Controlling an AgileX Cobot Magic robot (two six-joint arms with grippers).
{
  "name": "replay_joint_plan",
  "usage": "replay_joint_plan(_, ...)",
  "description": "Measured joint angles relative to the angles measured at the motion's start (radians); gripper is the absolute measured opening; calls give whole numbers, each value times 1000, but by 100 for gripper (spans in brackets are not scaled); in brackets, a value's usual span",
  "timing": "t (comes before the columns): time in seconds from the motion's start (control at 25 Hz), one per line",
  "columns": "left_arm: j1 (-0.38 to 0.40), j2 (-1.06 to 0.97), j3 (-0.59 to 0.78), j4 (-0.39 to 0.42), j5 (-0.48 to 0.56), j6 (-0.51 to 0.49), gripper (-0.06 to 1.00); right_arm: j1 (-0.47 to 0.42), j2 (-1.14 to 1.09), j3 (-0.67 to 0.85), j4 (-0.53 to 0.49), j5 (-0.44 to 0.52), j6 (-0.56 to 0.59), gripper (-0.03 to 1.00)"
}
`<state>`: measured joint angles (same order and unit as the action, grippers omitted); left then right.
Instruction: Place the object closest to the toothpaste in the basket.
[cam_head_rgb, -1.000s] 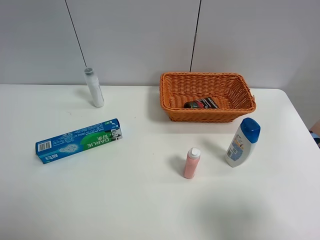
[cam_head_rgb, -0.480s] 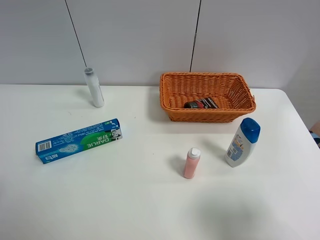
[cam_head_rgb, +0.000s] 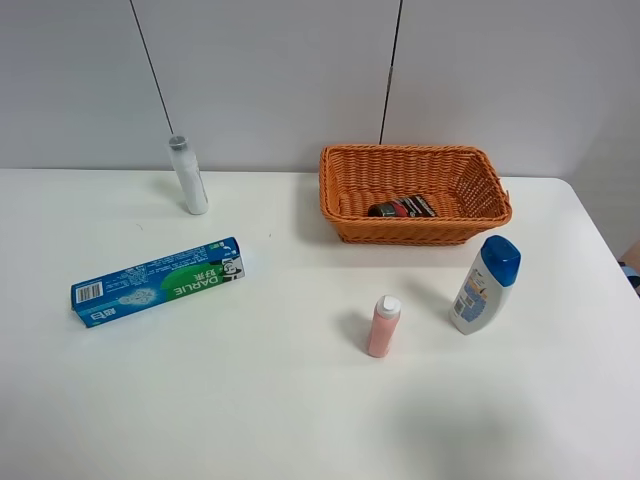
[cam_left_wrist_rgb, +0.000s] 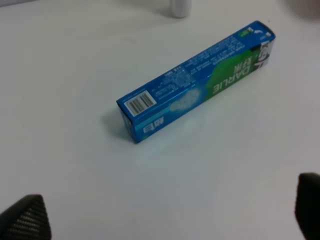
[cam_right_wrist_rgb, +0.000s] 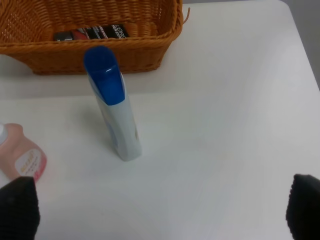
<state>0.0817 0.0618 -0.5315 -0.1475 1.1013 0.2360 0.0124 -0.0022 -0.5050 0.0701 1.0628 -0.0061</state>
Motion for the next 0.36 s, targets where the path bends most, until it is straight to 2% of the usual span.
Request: replay_joint_plan(0.36,-7,-36,0,14,1,-1,99,0,0,0,0,0,0,99)
